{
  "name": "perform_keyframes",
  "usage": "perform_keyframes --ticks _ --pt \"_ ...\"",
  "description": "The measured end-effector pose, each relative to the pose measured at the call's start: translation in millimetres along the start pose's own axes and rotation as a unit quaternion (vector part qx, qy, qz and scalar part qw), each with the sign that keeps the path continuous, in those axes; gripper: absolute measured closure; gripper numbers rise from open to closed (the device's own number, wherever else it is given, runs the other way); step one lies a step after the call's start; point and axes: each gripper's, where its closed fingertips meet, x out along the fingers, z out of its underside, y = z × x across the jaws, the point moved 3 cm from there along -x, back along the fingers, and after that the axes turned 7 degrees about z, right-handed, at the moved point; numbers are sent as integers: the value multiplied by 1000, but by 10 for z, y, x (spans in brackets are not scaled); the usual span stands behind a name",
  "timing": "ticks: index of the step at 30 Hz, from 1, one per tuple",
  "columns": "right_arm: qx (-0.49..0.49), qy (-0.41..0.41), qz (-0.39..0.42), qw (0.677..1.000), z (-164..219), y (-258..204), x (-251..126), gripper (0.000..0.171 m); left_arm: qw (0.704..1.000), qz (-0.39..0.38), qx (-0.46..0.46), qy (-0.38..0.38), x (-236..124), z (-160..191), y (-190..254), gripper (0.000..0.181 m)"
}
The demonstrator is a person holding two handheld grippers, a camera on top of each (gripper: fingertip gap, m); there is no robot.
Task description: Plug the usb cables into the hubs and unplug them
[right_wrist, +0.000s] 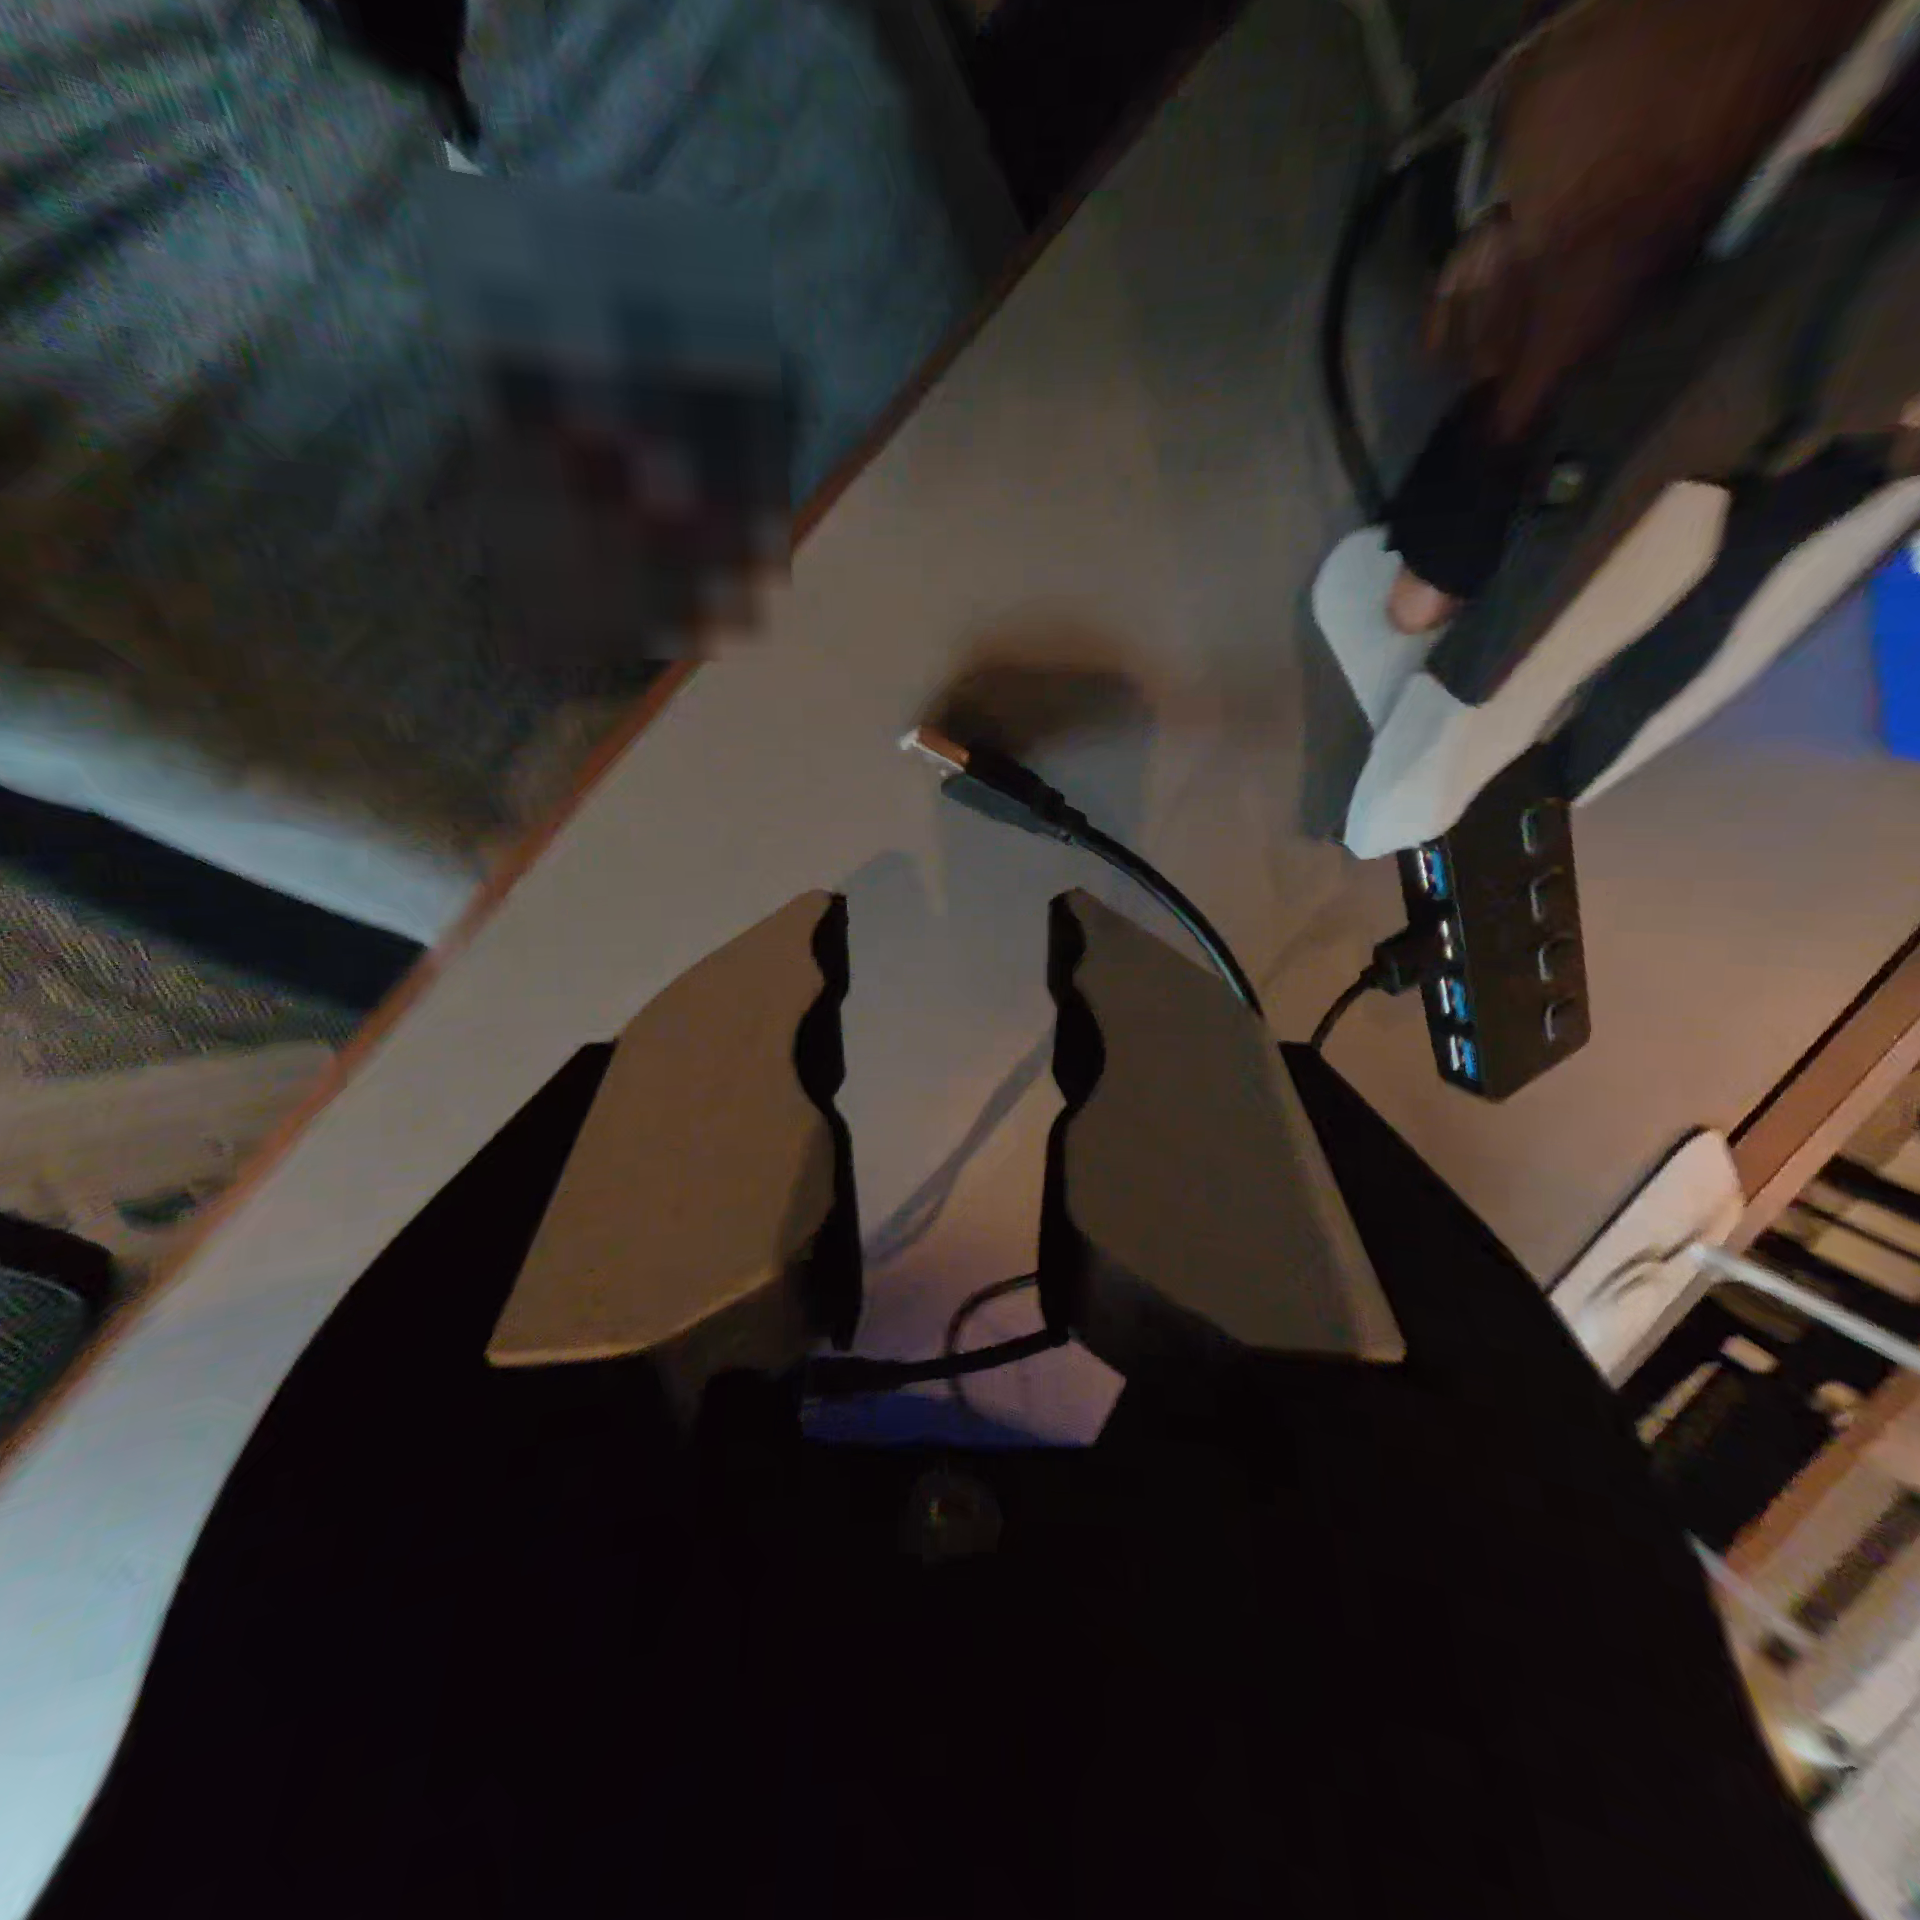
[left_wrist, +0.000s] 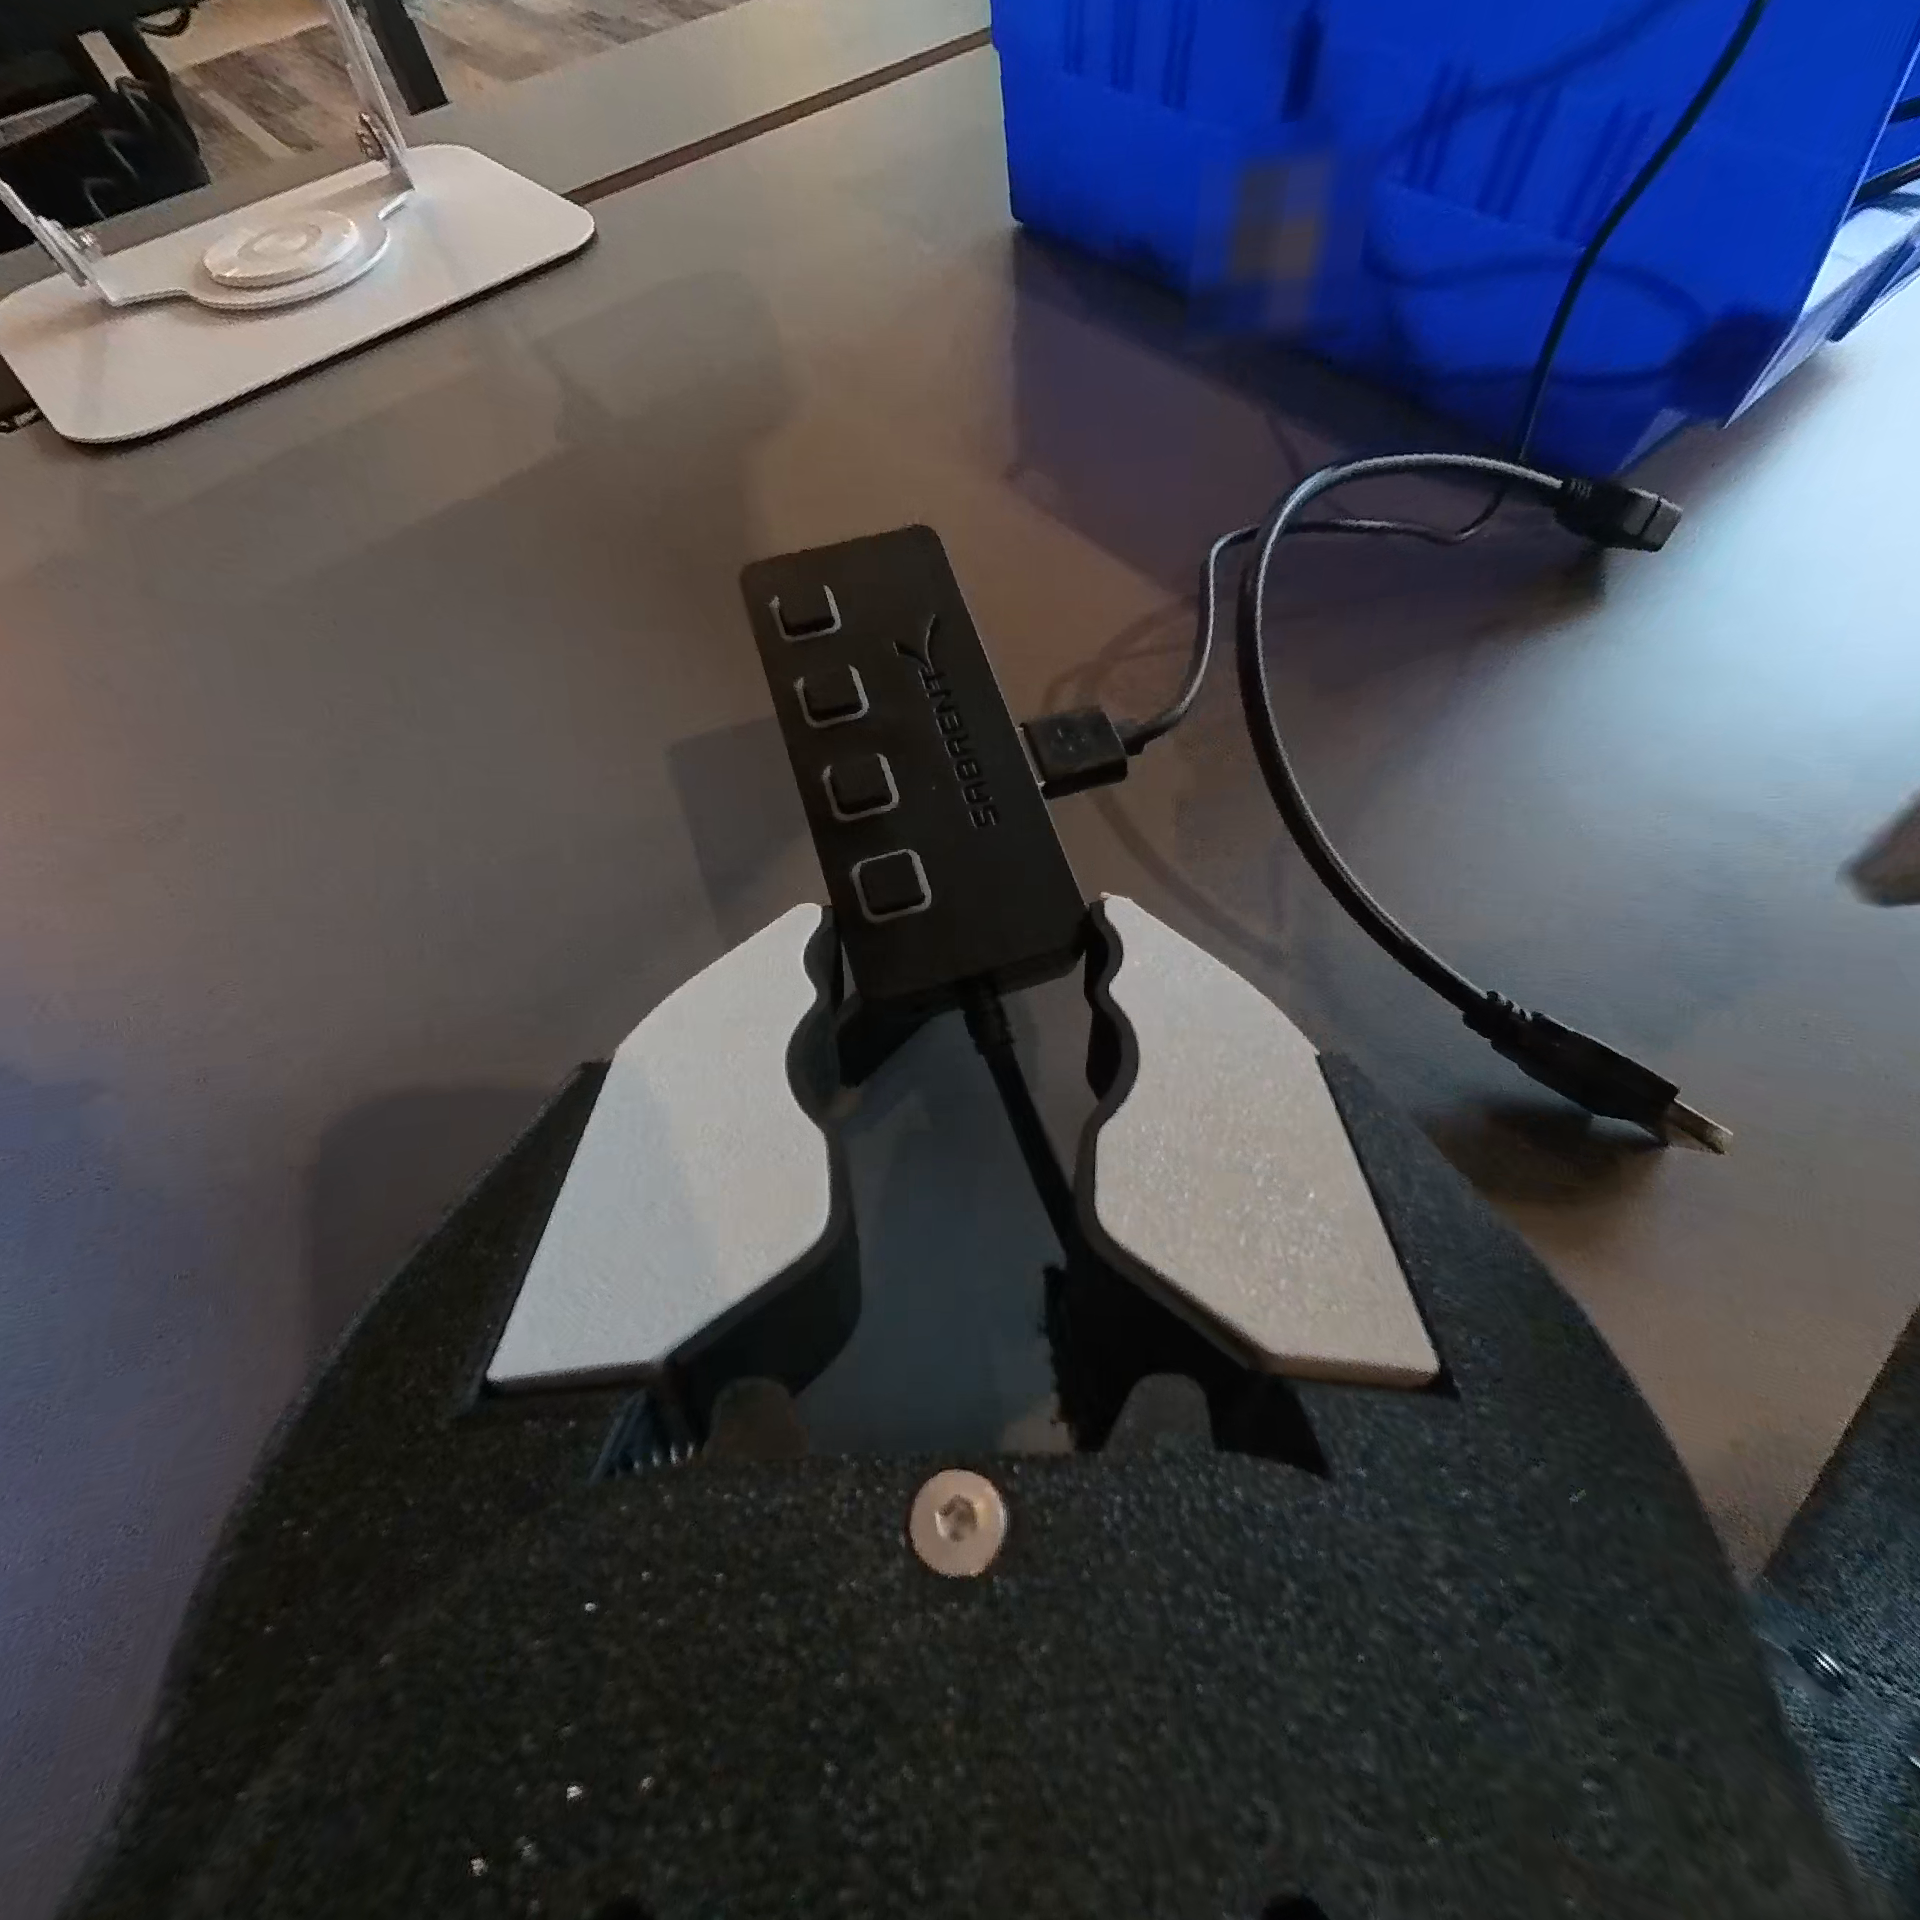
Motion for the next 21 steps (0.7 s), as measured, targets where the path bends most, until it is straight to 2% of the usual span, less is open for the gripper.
perform_keyframes --ticks 2,6,9,11,13,16,18,21 --pt "-61 -24 -13 998 54 55 163 130 1000 2 0 -1 2 2 3 136" --pt "-150 -21 -13 988 18 95 441 128 1000 9 -4 2 -2 -1 6 136" --pt "-173 -17 3 985 16 99 519 152 1000 18 -14 6 -7 -4 2 136" --pt "-145 -14 6 989 23 84 526 157 1000 24 -19 6 -9 -4 2 136" --pt "-86 -19 13 996 52 82 519 159 999 29 -21 8 -9 -6 7 136" --pt "75 -13 31 997 103 162 454 161 998 47 -34 15 -21 -15 13 136" --pt "190 18 57 980 116 283 346 162 996 69 -56 24 -37 -25 11 136" --pt "354 78 74 929 114 447 158 162 989 107 -87 43 -69 -51 12 136"
